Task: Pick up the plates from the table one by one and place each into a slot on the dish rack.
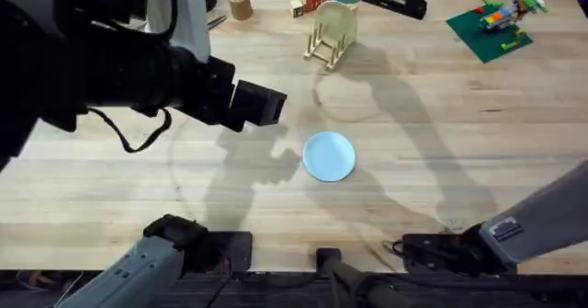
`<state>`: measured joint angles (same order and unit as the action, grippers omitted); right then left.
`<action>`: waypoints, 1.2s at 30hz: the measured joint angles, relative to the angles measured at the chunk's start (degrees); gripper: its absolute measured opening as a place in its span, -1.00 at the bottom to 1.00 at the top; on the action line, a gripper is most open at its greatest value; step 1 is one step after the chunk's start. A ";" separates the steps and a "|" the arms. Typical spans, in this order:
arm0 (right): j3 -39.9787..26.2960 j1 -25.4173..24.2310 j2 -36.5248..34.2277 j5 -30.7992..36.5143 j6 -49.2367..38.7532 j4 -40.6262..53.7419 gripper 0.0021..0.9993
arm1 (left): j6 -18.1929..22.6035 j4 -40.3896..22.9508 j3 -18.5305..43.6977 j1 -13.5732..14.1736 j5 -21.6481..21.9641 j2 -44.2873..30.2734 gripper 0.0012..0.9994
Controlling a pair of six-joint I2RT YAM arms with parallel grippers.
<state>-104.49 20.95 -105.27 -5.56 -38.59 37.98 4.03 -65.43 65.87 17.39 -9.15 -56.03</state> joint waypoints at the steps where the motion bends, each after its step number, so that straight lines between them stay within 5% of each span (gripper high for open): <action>1: -0.04 -0.13 -0.54 -0.01 0.00 -0.01 -0.95 | 0.00 0.02 0.00 0.00 0.00 0.00 0.99; 36: -0.48 -1.27 -11.74 -4.40 2.19 1.26 -0.95 | 0.00 0.00 0.00 0.00 0.46 -0.07 0.99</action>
<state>-104.97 19.68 -117.01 -9.96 -36.40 39.24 4.03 -65.42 65.87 17.39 -8.69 -56.10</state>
